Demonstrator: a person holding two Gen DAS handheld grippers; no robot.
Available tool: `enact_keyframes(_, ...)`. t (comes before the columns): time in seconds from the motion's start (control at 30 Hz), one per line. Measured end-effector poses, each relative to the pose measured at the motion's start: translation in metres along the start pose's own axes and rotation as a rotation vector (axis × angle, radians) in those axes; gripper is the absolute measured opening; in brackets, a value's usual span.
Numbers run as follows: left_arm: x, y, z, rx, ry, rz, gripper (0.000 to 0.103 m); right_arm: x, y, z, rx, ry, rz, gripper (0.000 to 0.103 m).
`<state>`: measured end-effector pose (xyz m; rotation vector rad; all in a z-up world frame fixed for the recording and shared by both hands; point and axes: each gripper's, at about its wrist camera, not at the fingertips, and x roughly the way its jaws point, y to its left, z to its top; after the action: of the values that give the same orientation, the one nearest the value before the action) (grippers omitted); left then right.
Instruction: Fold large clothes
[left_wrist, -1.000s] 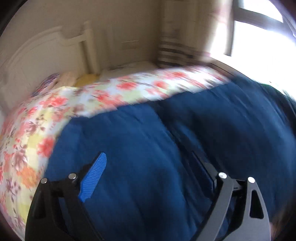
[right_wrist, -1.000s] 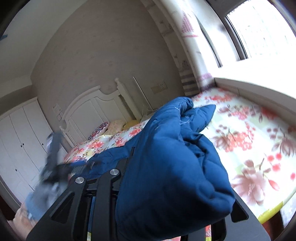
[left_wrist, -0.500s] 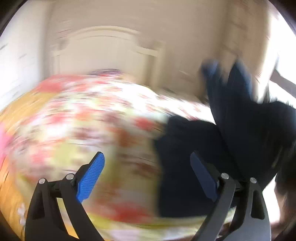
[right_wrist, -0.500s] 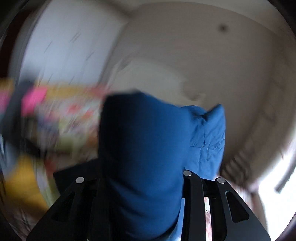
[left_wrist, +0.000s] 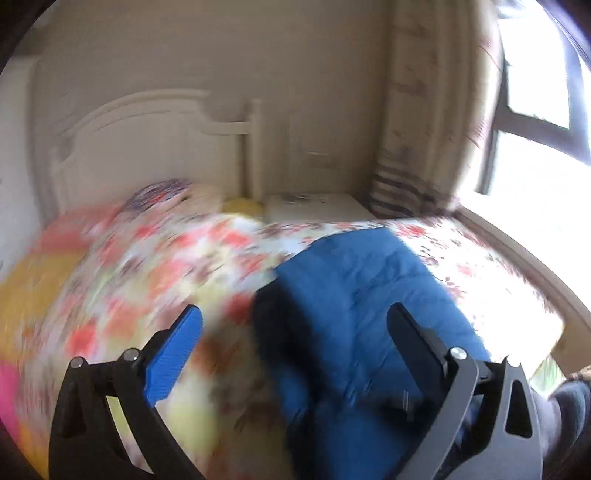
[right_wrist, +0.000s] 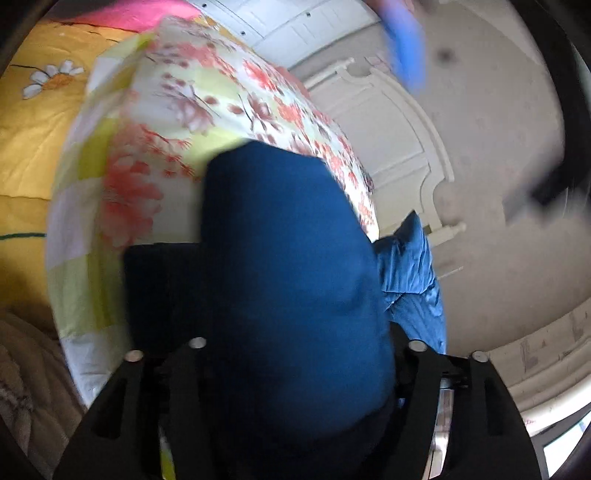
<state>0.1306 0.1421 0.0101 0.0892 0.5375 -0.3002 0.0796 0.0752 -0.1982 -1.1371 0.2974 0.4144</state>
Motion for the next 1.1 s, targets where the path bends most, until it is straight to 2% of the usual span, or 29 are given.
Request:
enact_keyframes(0.07,0.033,-0.022,0.027,0.057,0.052,-0.097,0.099,-0.015,-0.004,-0.005,0.031,-0.047,0.041,0.08)
enact_keyframes(0.1,0.05,-0.03,0.036,0.09,0.073,-0.11,0.099,-0.022,-0.006,-0.009,0.046,-0.07,0.064,0.08)
enact_keyframes(0.17,0.1,-0.049,0.044,0.207,0.137,-0.028,0.099,-0.031,-0.008,-0.014,0.058,-0.094,0.09,0.08)
enact_keyframes(0.23,0.146,-0.047,0.034,0.225,0.244,0.038,0.097,-0.039,-0.012,-0.019,0.071,-0.113,0.11,0.075)
enact_keyframes(0.27,0.169,-0.042,0.022,0.243,0.29,0.08,0.097,-0.047,-0.02,-0.026,0.103,-0.136,0.137,0.069)
enact_keyframes(0.3,0.185,-0.037,0.009,0.243,0.313,0.076,0.098,-0.051,-0.029,-0.032,0.141,-0.152,0.16,0.063)
enact_keyframes(0.37,0.193,-0.011,-0.008,0.104,0.297,-0.008,0.098,-0.065,-0.053,-0.045,0.261,-0.202,0.239,0.056)
enact_keyframes(0.4,0.193,-0.005,-0.011,0.079,0.294,-0.008,0.098,-0.071,-0.072,-0.055,0.348,-0.226,0.286,0.054)
enact_keyframes(0.5,0.192,0.004,-0.02,0.058,0.271,0.015,0.1,-0.072,-0.119,-0.075,0.563,-0.266,0.338,0.052)
enact_keyframes(0.6,0.192,0.006,-0.024,0.051,0.254,0.027,0.101,-0.061,-0.151,-0.077,0.701,-0.271,0.335,0.052)
enact_keyframes(0.7,0.186,0.007,-0.028,0.023,0.237,0.021,0.101,-0.032,-0.135,-0.049,0.635,-0.186,0.393,0.052)
enact_keyframes(0.73,0.184,0.007,-0.026,0.018,0.222,0.029,0.101,-0.012,-0.108,-0.041,0.551,-0.099,0.424,0.052)
enact_keyframes(0.77,0.182,0.007,-0.025,0.012,0.209,0.039,0.101,-0.005,-0.091,-0.04,0.496,-0.076,0.365,0.052)
enact_keyframes(0.8,0.181,0.009,-0.024,0.006,0.199,0.042,0.101,-0.005,-0.074,-0.039,0.438,-0.099,0.284,0.053)
enact_keyframes(0.83,0.179,0.01,-0.027,-0.004,0.185,0.049,0.101,-0.006,-0.065,-0.038,0.405,-0.095,0.246,0.053)
enact_keyframes(0.97,0.176,0.008,-0.027,0.002,0.162,0.084,0.101,0.0,-0.074,-0.039,0.409,-0.079,0.29,0.052)
enact_keyframes(1.07,0.175,0.009,-0.027,-0.007,0.16,0.082,0.101,0.004,-0.076,-0.037,0.406,-0.077,0.288,0.052)
enact_keyframes(1.1,0.175,0.01,-0.027,-0.008,0.161,0.083,0.101,-0.001,-0.081,-0.036,0.409,-0.072,0.316,0.052)
